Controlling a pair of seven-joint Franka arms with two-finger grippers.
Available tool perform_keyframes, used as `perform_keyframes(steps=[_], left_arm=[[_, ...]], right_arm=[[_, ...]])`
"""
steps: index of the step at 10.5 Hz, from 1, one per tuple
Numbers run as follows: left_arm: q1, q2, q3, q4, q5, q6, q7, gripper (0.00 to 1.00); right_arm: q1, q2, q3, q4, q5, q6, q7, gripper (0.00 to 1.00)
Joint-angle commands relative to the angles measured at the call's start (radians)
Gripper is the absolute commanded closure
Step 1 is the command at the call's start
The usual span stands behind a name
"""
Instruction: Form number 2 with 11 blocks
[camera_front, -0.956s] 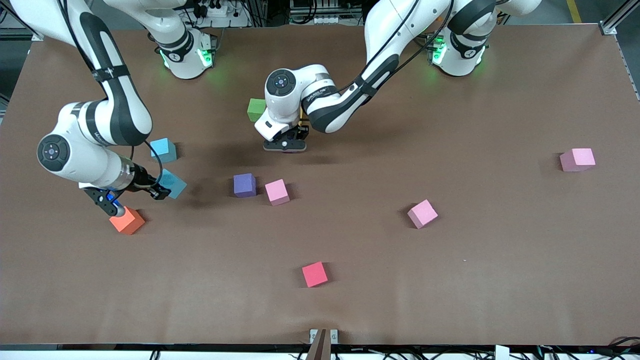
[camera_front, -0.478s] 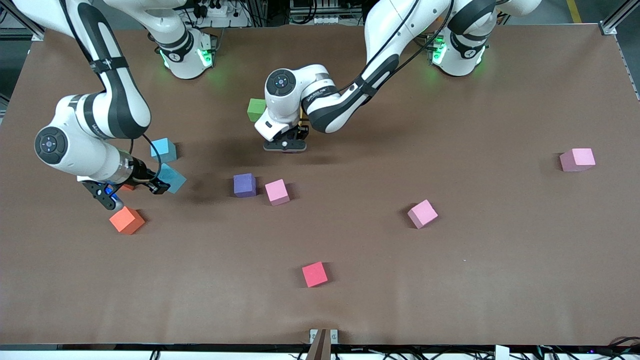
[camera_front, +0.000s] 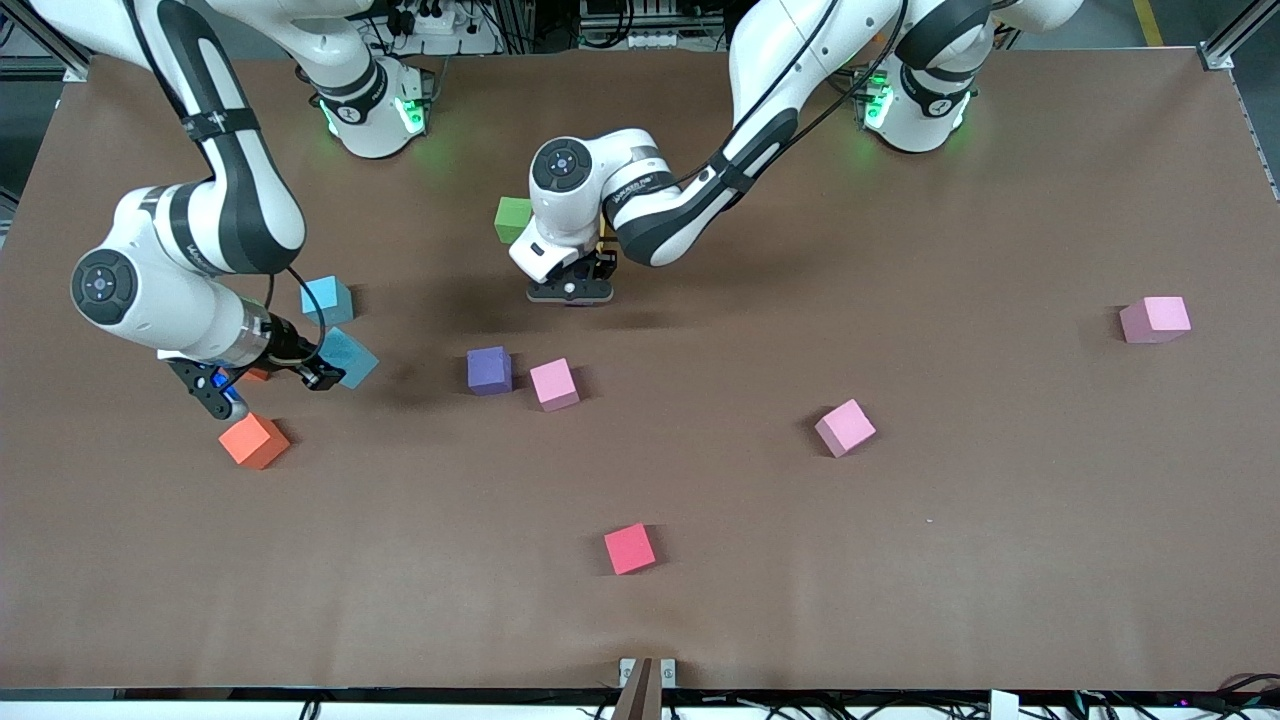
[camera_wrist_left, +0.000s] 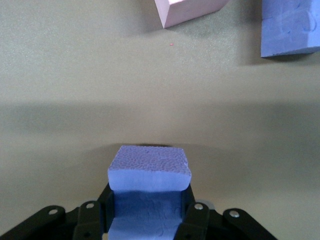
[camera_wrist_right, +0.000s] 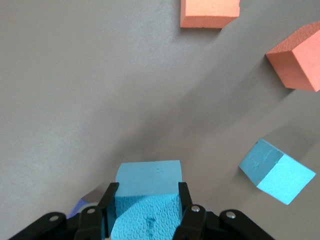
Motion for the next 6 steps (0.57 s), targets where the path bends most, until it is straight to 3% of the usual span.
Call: perform_keyframes(steps=[1, 6], left_arm=[[-0.012, -0.002, 0.012, 0.008, -0.015, 0.001, -0.01, 1.0], [-0.014, -0.001, 0.012, 0.008, -0.014, 0.001, -0.009, 1.0]], right_arm=[[0.02, -0.019, 0.002, -0.001, 0.019, -0.003, 0.07, 1.0], [0.03, -0.02, 0.005, 0.002, 0.02, -0.008, 0.09, 1.0]])
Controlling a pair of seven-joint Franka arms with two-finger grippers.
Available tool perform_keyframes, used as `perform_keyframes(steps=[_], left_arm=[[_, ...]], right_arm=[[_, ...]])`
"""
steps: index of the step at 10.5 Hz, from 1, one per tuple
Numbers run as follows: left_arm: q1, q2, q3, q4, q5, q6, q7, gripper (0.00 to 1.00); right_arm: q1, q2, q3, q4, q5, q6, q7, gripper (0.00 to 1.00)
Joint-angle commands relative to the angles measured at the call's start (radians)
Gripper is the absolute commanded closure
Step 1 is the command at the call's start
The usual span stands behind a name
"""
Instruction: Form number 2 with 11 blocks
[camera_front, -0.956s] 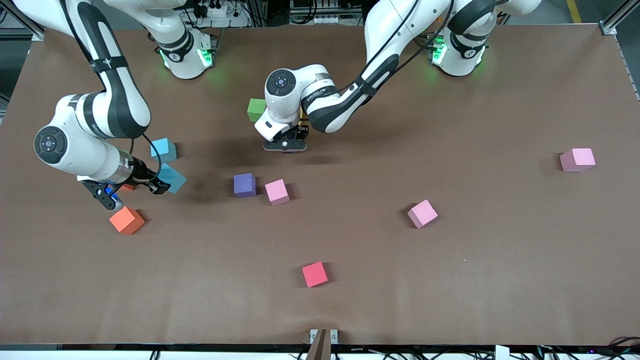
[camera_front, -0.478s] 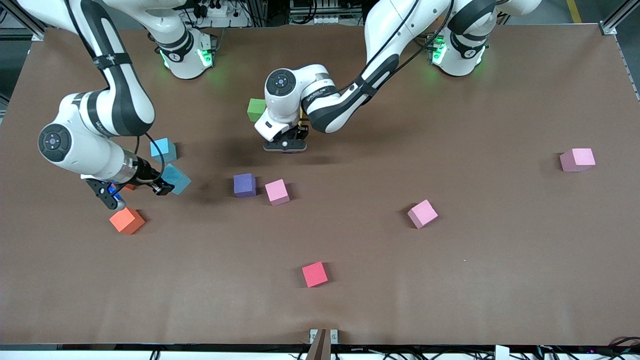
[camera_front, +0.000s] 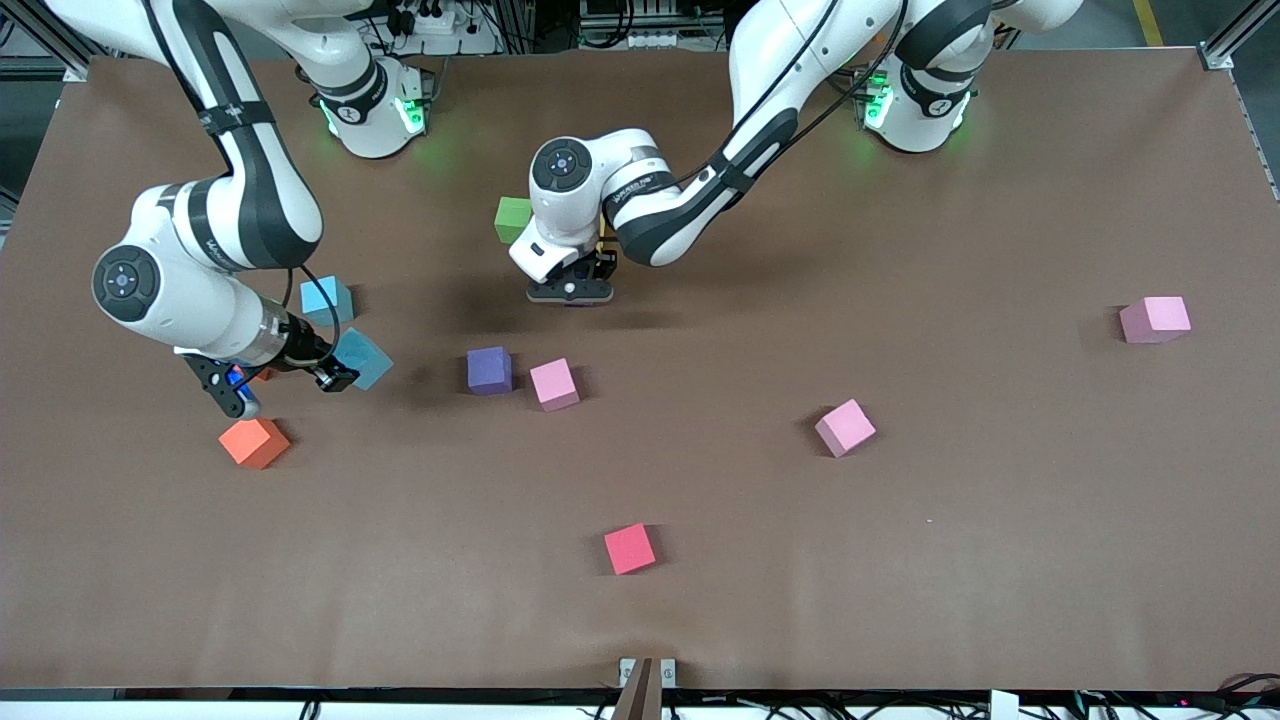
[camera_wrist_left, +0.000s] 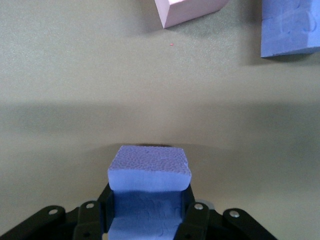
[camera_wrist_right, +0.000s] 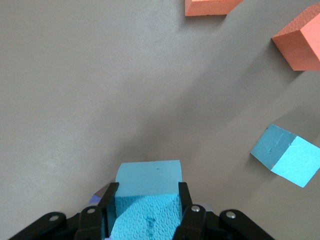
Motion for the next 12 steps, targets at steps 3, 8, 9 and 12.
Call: perform_keyframes(steps=[3, 8, 9, 12], left_arm=[[-0.012, -0.001, 0.012, 0.007, -0.012, 0.001, -0.002, 1.0], [-0.012, 0.007, 0.013, 0.007, -0.011, 0.001, 0.002, 1.0], [-0.011, 0.007, 0.013, 0.007, -0.011, 0.001, 0.004, 1.0], [-0.011, 0.007, 0.013, 0.007, -0.011, 0.001, 0.004, 1.0]], right_arm=[[0.004, -0.02, 0.002, -0.01, 0.019, -0.008, 0.016, 1.0], [0.004, -0.026, 0.001, -0.01, 0.045, -0.008, 0.019, 1.0], [0.004, -0.026, 0.001, -0.008, 0.05, -0.008, 0.038, 1.0], [0.0, -0.029, 0.001, -0.01, 0.05, -0.01, 0.044, 1.0]])
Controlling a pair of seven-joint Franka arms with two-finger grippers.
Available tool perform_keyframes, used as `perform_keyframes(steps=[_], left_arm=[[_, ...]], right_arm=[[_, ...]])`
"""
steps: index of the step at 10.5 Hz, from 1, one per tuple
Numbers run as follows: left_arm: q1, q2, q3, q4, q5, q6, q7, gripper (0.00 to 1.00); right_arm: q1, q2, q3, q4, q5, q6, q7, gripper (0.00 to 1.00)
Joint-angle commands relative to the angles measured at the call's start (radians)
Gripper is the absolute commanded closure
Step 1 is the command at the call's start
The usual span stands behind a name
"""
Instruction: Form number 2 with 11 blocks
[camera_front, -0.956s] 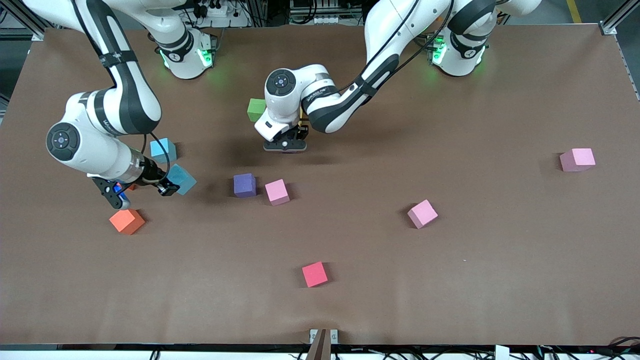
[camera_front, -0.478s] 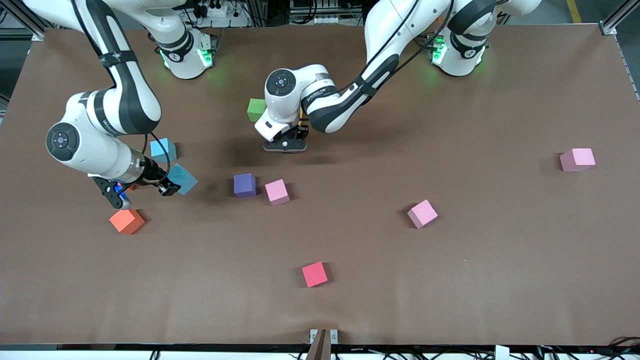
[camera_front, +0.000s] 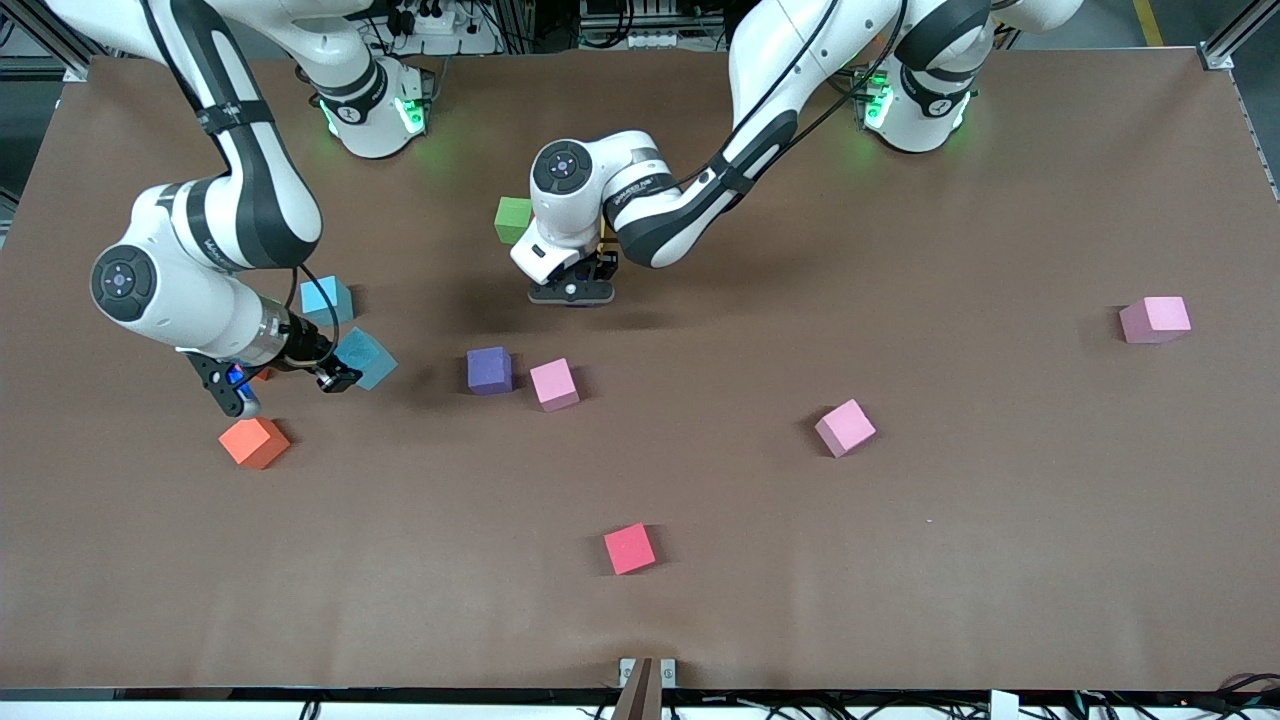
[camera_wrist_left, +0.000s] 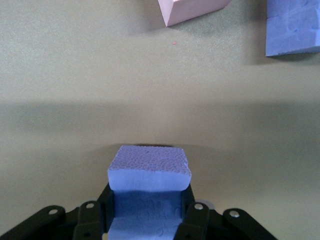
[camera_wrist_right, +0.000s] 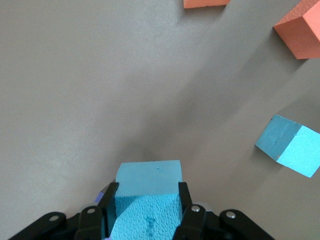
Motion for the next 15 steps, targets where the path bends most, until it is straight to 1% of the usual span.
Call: perform_keyframes(steps=[1, 15], left_arm=[[-0.011, 0.002, 0.011, 0.008, -0.011, 0.001, 0.004, 1.0], [-0.017, 0.025, 0.019, 0.009, 0.006, 0.018, -0.007, 1.0]], right_arm=[[0.0, -0.031, 0.0, -0.01, 0.023, -0.009, 0.016, 1.0], [-0.003, -0.022, 0.0, -0.022, 0.023, -0.009, 0.003, 1.0]])
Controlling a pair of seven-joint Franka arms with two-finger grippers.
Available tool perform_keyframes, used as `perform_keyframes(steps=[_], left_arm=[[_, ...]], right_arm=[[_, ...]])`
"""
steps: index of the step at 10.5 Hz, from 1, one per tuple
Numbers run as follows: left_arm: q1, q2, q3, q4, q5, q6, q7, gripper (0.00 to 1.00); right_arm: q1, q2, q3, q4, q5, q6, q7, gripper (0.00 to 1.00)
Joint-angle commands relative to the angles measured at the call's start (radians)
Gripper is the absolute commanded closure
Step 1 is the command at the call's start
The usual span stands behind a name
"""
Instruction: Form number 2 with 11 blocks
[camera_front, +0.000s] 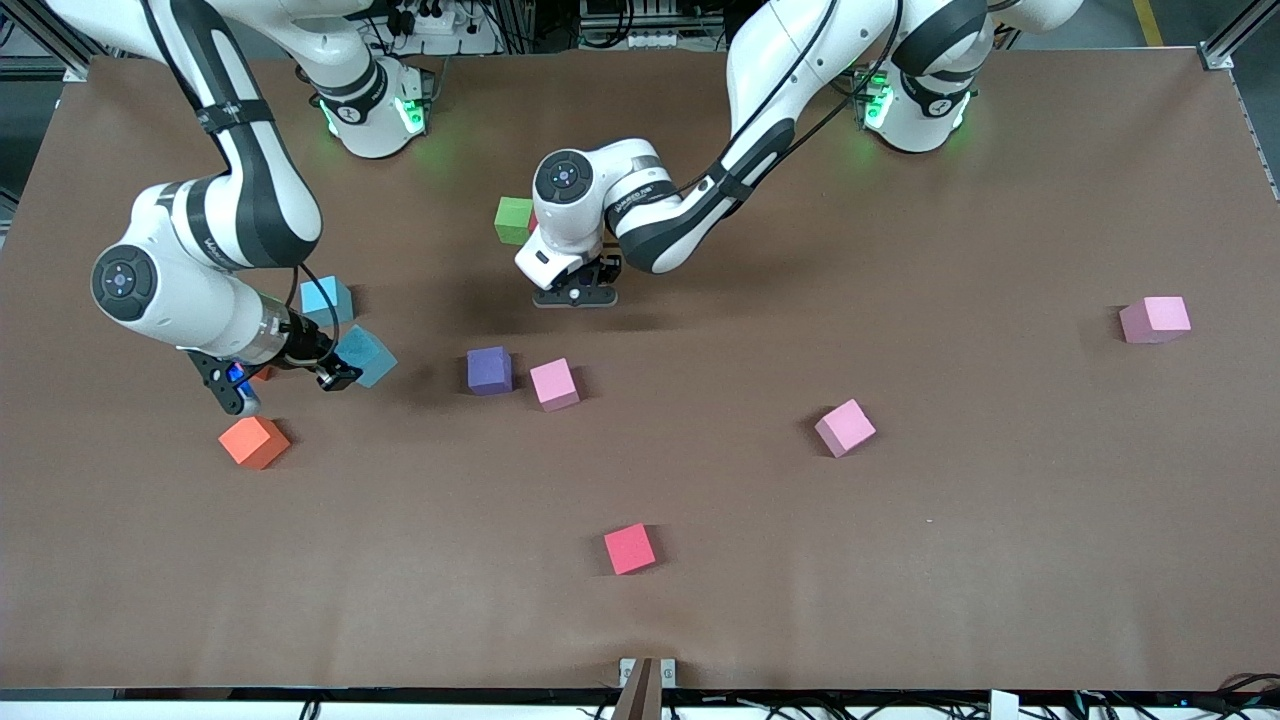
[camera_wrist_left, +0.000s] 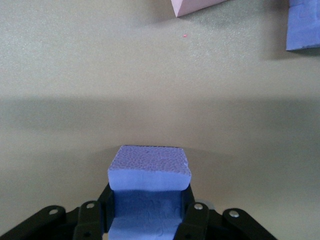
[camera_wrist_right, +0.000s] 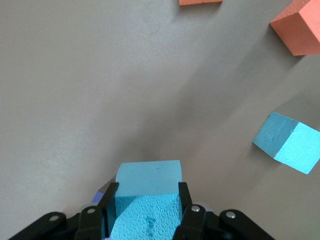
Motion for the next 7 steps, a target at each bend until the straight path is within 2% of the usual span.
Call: perform_keyframes(steps=[1, 7], left_arm=[[-0.016, 0.005, 0.013, 0.01, 0.006, 0.018, -0.007, 1.0], [-0.03, 0.011, 0.019, 0.01, 0.006, 0.038, -0.009, 1.0]], right_arm=[[-0.005, -0.019, 0.0, -0.017, 0.022, -0.002, -0.003, 1.0], [-0.005, -0.019, 0.0, -0.017, 0.022, -0.009, -0.001, 1.0]])
